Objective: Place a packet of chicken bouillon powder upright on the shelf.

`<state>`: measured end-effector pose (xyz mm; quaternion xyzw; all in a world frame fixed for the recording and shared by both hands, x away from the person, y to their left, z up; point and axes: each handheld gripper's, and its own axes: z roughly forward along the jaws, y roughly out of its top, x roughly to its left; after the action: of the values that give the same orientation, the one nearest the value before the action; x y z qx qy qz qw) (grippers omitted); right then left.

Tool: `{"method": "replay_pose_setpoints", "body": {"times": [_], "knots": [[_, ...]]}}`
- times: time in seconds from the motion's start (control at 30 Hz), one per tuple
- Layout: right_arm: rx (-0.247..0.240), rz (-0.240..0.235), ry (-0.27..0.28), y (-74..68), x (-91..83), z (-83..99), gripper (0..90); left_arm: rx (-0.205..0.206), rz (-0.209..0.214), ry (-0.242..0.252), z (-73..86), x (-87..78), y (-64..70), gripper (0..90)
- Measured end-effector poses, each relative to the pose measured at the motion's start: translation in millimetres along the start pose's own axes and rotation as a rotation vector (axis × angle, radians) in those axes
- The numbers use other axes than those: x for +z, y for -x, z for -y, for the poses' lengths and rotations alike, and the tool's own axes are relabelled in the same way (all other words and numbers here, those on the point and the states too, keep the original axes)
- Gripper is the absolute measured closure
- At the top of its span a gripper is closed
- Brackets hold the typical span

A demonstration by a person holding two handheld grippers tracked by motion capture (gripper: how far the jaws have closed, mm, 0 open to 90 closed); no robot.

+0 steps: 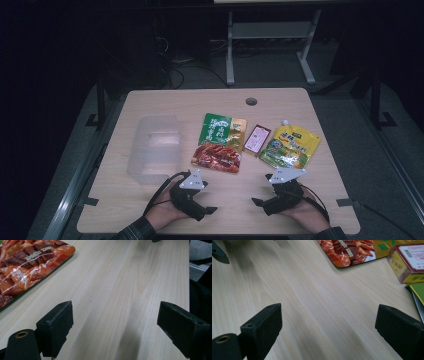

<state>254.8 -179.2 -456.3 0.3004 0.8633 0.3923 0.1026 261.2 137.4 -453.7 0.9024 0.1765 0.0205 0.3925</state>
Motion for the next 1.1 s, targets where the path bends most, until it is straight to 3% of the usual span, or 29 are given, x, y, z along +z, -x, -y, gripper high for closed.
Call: {"method": "replay_pose_setpoints", "body": {"times": [0.23,0.43,0.5,0.73,0.9,0.93,1.0,1.1], "knots": [[0.012,0.001,-0.003,1.9,-8.3,-4.6,16.1,-0.012,-0.015,0.004,0.7,-3.8,-3.1,13.0],[0.039,0.008,0.004,12.5,-21.2,-11.6,35.4,-0.02,-0.013,0.013,0.0,-6.1,-4.4,13.2],[0.067,0.014,-0.005,22.4,-25.4,-15.5,51.5,-0.026,-0.013,0.017,1.0,-5.9,-4.5,13.2],[0.102,0.025,-0.003,45.8,-32.7,-23.6,75.3,-0.034,-0.004,0.028,0.5,-5.9,-6.2,13.2],[0.119,0.057,0.001,61.2,-35.5,-29.2,86.1,-0.033,0.003,0.032,0.1,-5.4,-6.9,13.3],[0.125,0.087,-0.009,71.8,-35.3,-32.2,89.5,-0.041,0.007,0.034,-0.3,-5.4,-6.8,13.3],[0.134,0.101,-0.01,77.7,-35.0,-33.5,89.6,-0.037,0.007,0.037,-0.5,-5.5,-7.5,13.3],[0.162,0.154,-0.015,102.6,-31.3,-36.5,89.7,-0.041,0.013,0.041,-1.0,-5.7,-8.6,13.3]]}}
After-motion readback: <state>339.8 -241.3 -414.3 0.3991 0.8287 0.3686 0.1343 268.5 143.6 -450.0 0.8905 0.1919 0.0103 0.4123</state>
